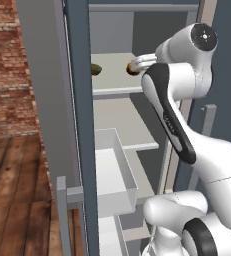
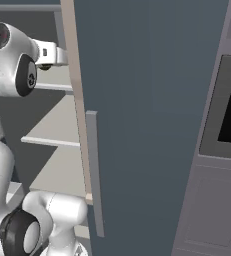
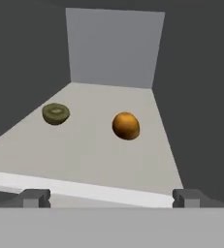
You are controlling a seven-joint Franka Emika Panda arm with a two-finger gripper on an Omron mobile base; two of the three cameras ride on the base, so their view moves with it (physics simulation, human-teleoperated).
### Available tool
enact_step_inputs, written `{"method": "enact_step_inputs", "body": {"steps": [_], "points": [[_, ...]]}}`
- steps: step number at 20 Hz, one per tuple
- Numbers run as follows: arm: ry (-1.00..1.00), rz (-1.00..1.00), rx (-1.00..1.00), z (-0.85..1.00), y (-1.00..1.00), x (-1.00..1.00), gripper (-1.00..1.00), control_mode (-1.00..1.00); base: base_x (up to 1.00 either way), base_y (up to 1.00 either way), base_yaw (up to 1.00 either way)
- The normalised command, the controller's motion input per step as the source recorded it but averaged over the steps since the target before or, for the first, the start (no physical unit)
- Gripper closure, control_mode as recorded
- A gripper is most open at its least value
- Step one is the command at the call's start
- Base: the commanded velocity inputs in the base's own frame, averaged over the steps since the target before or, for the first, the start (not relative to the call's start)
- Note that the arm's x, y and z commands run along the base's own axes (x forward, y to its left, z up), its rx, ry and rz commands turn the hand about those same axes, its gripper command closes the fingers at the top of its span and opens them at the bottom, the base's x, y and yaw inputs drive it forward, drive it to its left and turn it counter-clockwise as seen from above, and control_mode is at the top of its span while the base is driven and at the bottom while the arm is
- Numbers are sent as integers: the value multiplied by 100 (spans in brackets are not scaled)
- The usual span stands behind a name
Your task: Take the mango, orange, and kiwi from the freezer and place them in the bowl on the counter.
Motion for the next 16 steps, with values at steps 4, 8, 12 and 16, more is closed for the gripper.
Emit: {"method": "enact_step_inputs", "body": {"steps": [4,8,12,16], "points": [[0,0,0,-31,12,39,-100,-100,0,0,0],[0,-1,0,-14,11,45,-100,-100,0,0,0],[0,-6,0,-3,-1,47,-100,-100,0,0,0],[3,-11,0,0,0,55,-100,-100,0,0,0]]}}
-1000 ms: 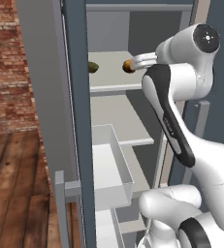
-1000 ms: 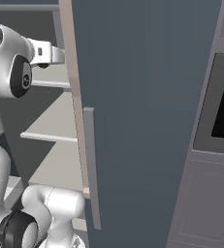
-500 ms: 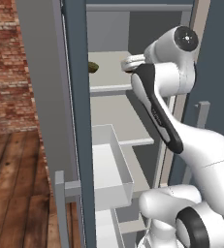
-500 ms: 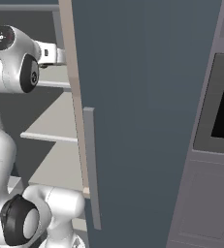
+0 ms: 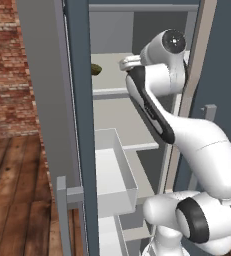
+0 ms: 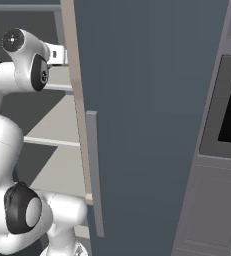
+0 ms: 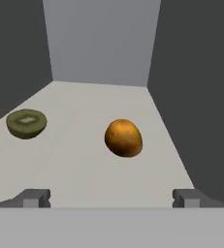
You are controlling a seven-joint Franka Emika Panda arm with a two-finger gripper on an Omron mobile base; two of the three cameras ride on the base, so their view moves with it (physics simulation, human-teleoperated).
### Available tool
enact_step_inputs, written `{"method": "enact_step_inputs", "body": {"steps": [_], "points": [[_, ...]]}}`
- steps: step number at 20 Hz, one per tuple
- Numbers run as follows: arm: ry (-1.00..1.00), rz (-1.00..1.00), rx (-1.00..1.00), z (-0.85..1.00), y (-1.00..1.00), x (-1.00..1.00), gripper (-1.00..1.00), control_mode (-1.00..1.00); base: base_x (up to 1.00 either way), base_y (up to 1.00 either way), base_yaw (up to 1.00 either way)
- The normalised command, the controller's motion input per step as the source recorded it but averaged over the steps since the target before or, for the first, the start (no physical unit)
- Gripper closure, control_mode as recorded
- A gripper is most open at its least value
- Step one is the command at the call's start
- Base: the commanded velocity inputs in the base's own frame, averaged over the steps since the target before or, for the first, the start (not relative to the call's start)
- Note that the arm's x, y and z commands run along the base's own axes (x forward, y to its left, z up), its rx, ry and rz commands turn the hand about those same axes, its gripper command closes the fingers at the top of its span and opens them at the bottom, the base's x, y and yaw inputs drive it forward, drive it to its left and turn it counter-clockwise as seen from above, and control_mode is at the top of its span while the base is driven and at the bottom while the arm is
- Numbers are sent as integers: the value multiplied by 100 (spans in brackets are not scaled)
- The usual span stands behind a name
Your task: Take the mango, orange, and kiwi from the freezer and place them in the bowl on the counter.
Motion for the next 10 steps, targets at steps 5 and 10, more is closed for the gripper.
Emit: {"method": "enact_step_inputs", "body": {"steps": [5,10], "points": [[9,-7,0,-10,0,53,-100,-100,0,0,0],[3,-2,1,-15,-3,36,-100,-100,0,0,0]]}}
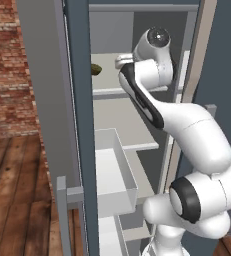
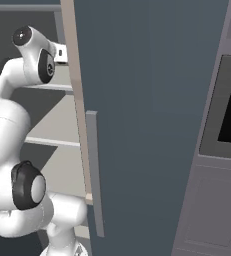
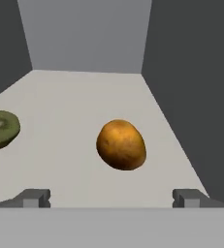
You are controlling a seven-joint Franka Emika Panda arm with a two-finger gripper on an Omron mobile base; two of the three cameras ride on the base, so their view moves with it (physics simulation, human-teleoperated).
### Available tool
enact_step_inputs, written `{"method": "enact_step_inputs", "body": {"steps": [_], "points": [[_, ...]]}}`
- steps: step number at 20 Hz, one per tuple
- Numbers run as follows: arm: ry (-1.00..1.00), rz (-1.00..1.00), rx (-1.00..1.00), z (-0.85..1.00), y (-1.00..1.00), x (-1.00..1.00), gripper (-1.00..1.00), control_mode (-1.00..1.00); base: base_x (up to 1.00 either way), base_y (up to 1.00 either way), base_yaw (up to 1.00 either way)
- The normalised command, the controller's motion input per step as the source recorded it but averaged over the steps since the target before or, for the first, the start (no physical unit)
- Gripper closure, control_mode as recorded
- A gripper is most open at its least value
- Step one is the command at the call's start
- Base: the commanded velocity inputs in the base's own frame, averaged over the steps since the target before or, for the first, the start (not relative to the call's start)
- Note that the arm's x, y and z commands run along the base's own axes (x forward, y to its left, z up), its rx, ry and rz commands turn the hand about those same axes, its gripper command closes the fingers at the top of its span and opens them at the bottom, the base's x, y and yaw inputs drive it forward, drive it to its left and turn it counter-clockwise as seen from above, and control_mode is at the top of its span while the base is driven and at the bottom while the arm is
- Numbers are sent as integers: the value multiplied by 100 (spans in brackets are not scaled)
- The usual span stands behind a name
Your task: Take the mango, orange, and kiwi from the freezer and place them in the bowl on the counter.
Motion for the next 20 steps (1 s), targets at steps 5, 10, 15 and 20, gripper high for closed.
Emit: {"method": "enact_step_inputs", "body": {"steps": [5,10,15,20], "points": [[0,0,2,-24,-2,26,-100,-100,0,0,0],[0,0,1,-2,0,31,-100,-100,0,0,0],[0,0,0,-2,0,34,-100,-100,0,0,0],[0,0,0,-6,0,29,-100,-100,0,0,0]]}}
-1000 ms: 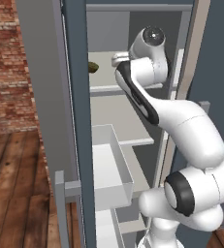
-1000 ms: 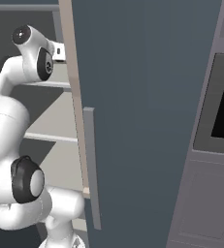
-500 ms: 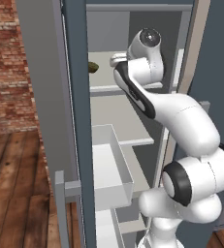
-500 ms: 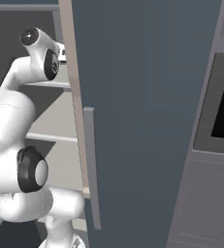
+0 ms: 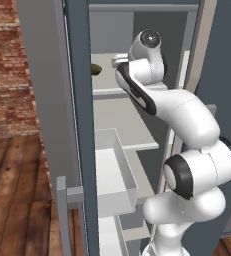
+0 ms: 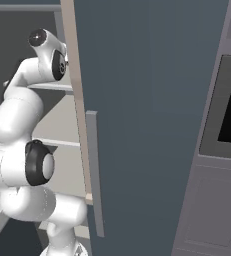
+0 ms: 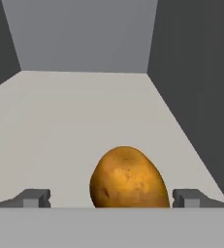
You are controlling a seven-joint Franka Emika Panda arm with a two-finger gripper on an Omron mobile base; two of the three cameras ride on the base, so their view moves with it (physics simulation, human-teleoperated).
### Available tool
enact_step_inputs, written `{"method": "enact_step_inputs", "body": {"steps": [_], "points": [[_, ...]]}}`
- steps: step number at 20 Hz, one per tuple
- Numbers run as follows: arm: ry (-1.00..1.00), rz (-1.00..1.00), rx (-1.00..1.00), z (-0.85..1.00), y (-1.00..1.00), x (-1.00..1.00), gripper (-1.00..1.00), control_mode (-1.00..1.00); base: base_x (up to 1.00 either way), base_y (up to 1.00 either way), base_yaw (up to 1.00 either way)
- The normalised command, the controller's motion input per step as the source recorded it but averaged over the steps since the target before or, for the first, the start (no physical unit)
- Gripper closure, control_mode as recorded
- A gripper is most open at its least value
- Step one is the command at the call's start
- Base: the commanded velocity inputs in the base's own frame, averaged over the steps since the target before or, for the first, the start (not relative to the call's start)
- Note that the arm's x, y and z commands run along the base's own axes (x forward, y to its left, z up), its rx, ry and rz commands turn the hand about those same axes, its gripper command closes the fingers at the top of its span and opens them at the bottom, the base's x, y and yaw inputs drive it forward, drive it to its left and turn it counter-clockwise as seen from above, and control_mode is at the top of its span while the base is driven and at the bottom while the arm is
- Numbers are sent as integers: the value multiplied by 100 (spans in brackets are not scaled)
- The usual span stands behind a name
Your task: Take the mango, orange, and kiwi from the freezer and place them in the bowl on the counter.
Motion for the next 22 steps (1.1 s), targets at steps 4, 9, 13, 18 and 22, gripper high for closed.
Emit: {"method": "enact_step_inputs", "body": {"steps": [4,9,13,18,22], "points": [[1,-1,0,-11,-1,31,-100,-100,0,0,0],[4,-1,0,-13,-9,27,-100,-100,0,0,0],[4,-1,0,-13,-8,28,-100,-100,0,0,0],[5,-1,0,-27,0,21,100,-100,0,0,0],[1,0,-1,-17,-4,23,100,-100,0,0,0]]}}
